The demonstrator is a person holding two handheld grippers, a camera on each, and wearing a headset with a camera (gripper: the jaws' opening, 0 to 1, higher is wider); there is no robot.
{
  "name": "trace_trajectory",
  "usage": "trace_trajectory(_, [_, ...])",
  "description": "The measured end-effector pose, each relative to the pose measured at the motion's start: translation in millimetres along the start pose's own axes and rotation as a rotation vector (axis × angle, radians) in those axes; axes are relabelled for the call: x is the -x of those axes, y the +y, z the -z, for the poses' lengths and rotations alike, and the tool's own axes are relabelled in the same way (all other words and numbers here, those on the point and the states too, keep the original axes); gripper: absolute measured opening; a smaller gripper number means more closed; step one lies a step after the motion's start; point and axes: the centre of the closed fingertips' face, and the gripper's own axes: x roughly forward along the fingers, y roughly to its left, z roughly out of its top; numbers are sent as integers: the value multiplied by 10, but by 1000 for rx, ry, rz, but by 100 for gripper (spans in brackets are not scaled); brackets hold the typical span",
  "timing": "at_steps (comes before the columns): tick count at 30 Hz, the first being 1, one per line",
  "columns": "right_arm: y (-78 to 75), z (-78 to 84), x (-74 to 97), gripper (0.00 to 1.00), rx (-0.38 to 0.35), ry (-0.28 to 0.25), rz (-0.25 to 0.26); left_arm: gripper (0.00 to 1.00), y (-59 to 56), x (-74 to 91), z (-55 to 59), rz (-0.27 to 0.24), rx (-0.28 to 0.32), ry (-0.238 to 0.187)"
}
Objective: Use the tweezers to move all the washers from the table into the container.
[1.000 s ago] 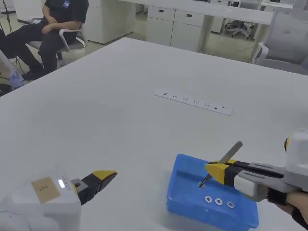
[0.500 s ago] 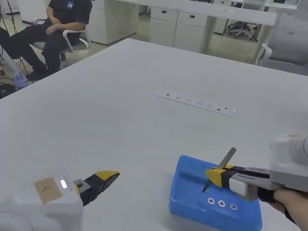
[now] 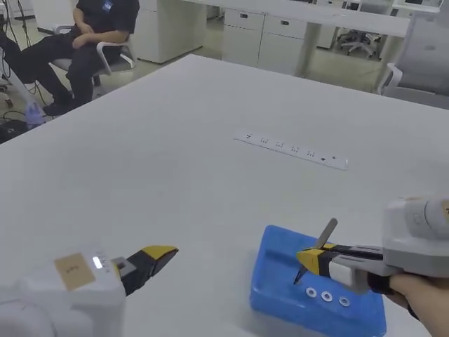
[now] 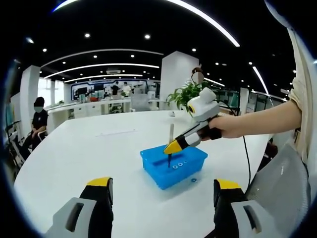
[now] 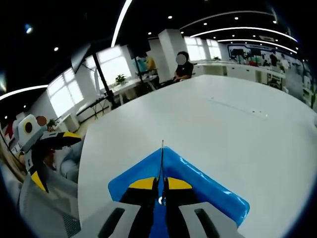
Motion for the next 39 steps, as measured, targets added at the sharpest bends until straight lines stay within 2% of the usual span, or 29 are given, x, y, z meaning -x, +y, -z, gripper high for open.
trace_trajectory(11, [-20,64,-57,3,5,26,1,84,5,-4,6,0,-1,1])
trace_trajectory(20, [-60,93,-83,4,10,26,0,84,7,-2,12,0,0,1])
trace_trajectory(26, [-41,40,-22,4,5,-15,-6,84,5,-3,12,-2,-2,1])
trace_trajectory(39, [198,-138,248,4,30,-119,-21,84,-7,-5,21,3,-8,9])
